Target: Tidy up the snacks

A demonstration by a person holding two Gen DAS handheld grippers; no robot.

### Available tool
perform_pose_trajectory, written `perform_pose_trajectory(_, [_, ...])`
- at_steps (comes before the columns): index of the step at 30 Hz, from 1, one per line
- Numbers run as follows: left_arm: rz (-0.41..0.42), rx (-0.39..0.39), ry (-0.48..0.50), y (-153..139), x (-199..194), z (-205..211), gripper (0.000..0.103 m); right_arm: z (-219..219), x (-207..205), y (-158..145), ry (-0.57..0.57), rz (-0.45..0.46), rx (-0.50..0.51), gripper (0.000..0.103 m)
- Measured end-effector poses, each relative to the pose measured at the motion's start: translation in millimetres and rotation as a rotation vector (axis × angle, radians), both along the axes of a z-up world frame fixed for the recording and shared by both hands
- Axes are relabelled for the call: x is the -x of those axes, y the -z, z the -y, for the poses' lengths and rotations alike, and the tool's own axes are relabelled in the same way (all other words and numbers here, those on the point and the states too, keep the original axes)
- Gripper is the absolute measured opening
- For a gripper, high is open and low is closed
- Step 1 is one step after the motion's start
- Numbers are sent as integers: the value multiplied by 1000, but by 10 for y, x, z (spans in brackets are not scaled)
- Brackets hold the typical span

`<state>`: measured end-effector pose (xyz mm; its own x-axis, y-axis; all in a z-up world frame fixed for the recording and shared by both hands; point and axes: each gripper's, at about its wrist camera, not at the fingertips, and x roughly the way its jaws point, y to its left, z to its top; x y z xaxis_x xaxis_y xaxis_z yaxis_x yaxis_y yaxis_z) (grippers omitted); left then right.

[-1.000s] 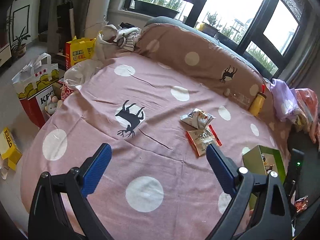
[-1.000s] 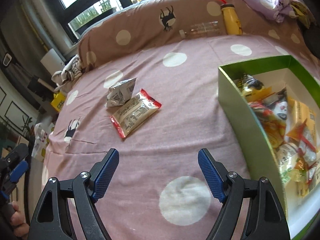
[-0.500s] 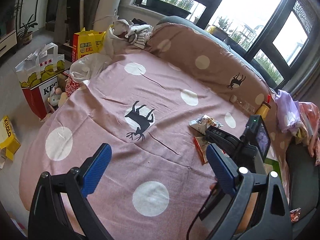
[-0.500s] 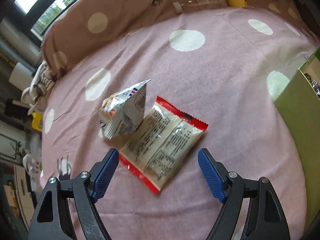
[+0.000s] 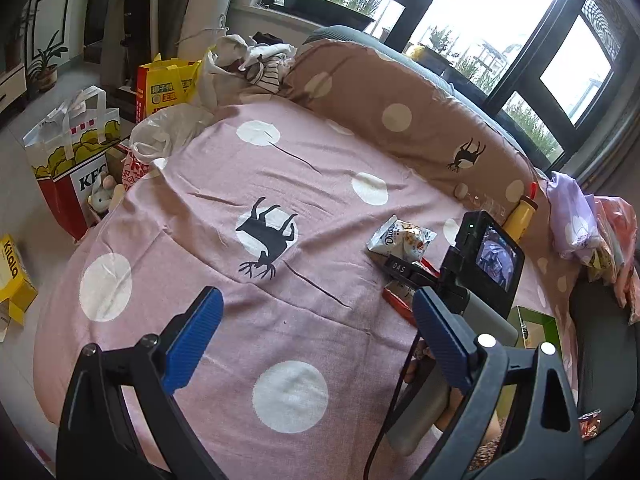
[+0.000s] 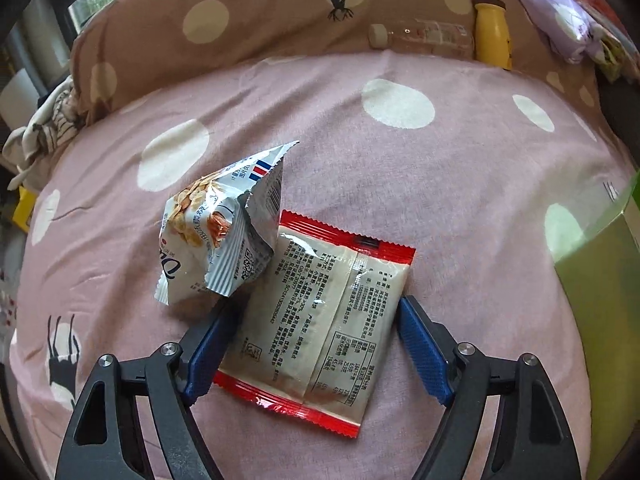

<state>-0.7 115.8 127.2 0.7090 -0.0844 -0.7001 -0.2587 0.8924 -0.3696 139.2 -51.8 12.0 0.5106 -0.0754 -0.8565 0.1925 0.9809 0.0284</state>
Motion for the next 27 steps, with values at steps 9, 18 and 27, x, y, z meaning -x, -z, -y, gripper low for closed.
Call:
perform_pose_trajectory(9, [-31, -11, 90, 32, -38, 190, 96, 159, 527, -27, -217, -33, -116, 70])
perform_pose_trajectory(18, [-149, 16, 248, 229, -120, 572, 96, 521, 1238, -202, -332, -118, -202, 70])
perform_pose_trajectory(27, [-189, -61, 323, 320, -99, 885, 95, 860, 1317, -227, -283, -87, -307, 74])
